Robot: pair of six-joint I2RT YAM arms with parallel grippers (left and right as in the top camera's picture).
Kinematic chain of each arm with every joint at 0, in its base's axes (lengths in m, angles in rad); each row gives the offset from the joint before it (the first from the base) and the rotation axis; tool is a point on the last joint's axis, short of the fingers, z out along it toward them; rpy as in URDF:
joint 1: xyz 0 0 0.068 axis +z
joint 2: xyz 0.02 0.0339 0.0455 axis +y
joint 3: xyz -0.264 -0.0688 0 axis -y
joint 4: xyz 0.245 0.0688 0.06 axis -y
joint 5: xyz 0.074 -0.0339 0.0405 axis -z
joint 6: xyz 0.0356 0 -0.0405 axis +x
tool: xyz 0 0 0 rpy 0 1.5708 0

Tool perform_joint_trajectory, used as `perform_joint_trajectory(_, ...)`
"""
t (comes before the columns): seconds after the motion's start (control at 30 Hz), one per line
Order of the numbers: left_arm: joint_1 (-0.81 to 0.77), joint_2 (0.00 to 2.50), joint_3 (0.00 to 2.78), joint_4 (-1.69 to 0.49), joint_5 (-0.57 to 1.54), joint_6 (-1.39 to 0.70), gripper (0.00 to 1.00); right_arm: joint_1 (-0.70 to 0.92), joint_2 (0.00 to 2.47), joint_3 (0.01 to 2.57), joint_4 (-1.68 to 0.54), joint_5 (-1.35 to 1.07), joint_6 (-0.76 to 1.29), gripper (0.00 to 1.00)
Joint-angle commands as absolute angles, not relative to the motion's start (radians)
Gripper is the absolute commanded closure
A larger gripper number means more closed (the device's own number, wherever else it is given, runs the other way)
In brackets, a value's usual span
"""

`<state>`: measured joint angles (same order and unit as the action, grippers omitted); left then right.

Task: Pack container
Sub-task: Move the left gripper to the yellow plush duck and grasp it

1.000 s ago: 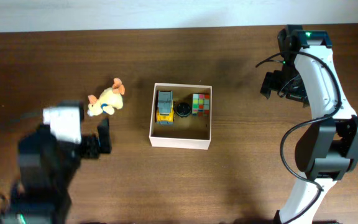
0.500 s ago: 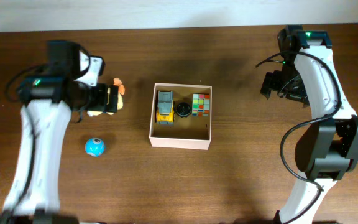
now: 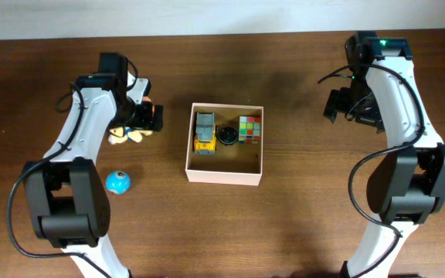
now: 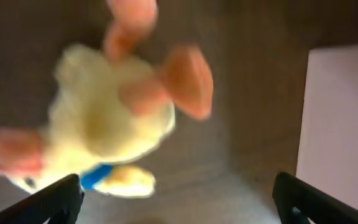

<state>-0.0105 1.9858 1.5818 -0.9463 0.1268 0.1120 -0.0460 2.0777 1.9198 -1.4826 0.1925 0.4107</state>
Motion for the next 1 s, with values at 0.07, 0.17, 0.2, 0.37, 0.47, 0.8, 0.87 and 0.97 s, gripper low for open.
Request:
perform_joint_trajectory(0.07, -0.006, 1.970, 1.599, -0.888, -0.001, 0.122, 0.01, -0.046, 2.075, 1.918, -1.480, 0.191, 0.408, 0.01)
perform_joint_trajectory(0.17, -0.006, 1.970, 1.599, -0.867, -0.071, 0.128, 0.01, -0.046, 2.075, 1.918, -1.480, 0.191, 0.408, 0.01)
perform_joint_trajectory(0.2, -0.006, 1.970, 1.599, -0.862, -0.094, 0.141, 0.01, -0.046, 2.075, 1.918, -1.480, 0.191, 0.408, 0.01)
perform_joint_trajectory(0.37, -0.006, 1.971, 1.599, -0.832, -0.121, 0.220, 0.01, -0.046, 2.075, 1.918, -1.480, 0.191, 0.408, 0.01)
perform_joint_trajectory(0.47, -0.006, 1.971, 1.599, -0.810, -0.121, 0.227, 0.01, -0.046, 2.075, 1.918, -1.480, 0.191, 0.408, 0.01)
perform_joint_trajectory(0.8, -0.008, 2.035, 1.598, -0.803, -0.083, 0.231, 0.01, -0.046, 2.075, 1.918, -1.480, 0.191, 0.408, 0.01)
perform_joint_trajectory(0.87, -0.012, 2.059, 1.598, -0.807, -0.067, 0.232, 0.01, -0.046, 2.075, 1.918, -1.480, 0.191, 0.408, 0.01)
perform_joint_trajectory(0.97, -0.020, 2.090, 1.598, -0.807, -0.038, 0.234, 0.01, -0.046, 2.075, 1.918, -1.480, 0.191, 0.408, 0.01)
